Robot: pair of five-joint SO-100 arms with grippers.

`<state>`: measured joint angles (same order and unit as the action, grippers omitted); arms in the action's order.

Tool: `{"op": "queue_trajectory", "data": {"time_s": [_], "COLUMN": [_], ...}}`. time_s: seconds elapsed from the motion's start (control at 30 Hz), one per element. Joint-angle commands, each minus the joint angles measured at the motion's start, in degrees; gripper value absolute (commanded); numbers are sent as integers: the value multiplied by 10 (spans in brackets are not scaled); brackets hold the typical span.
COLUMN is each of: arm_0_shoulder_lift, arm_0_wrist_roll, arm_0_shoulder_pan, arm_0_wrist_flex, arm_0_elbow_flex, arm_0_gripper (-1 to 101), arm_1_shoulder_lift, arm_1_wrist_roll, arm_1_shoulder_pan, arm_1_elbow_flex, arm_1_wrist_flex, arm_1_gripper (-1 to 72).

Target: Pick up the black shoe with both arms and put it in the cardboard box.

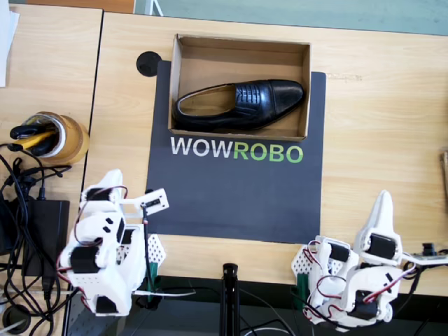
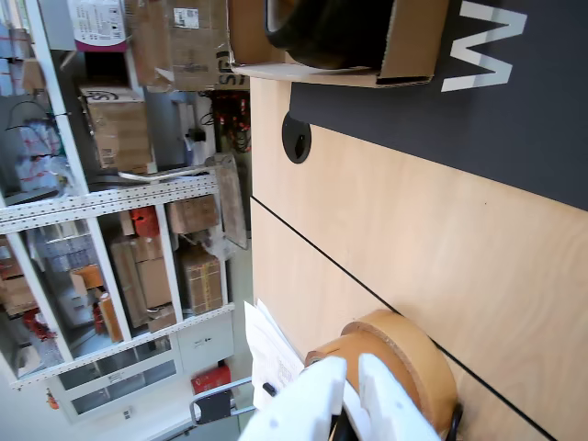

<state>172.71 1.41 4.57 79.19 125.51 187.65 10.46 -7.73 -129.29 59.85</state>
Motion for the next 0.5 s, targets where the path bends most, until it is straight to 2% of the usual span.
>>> {"op": "queue_trajectory", "data": {"time_s": [0.0, 0.23, 0.47], "arm_0_shoulder_lift": [57, 120, 180], "arm_0_wrist_roll": [11, 16, 39], "arm_0_shoulder_pan": [14, 7, 1], "arm_0_wrist_flex": [-10, -40, -68], "arm_0_elbow_flex": [56, 163, 270], "arm_0_gripper": [-1, -1, -1], "arm_1_shoulder_lift": [44, 76, 77], "arm_1_wrist_roll": [11, 13, 14], "arm_1_shoulder_pan": [-7, 13, 66], "arm_1_elbow_flex": [-33, -79, -155], "arm_1_wrist_flex": [4, 18, 16], "arm_1_gripper": [-2, -2, -2]}}
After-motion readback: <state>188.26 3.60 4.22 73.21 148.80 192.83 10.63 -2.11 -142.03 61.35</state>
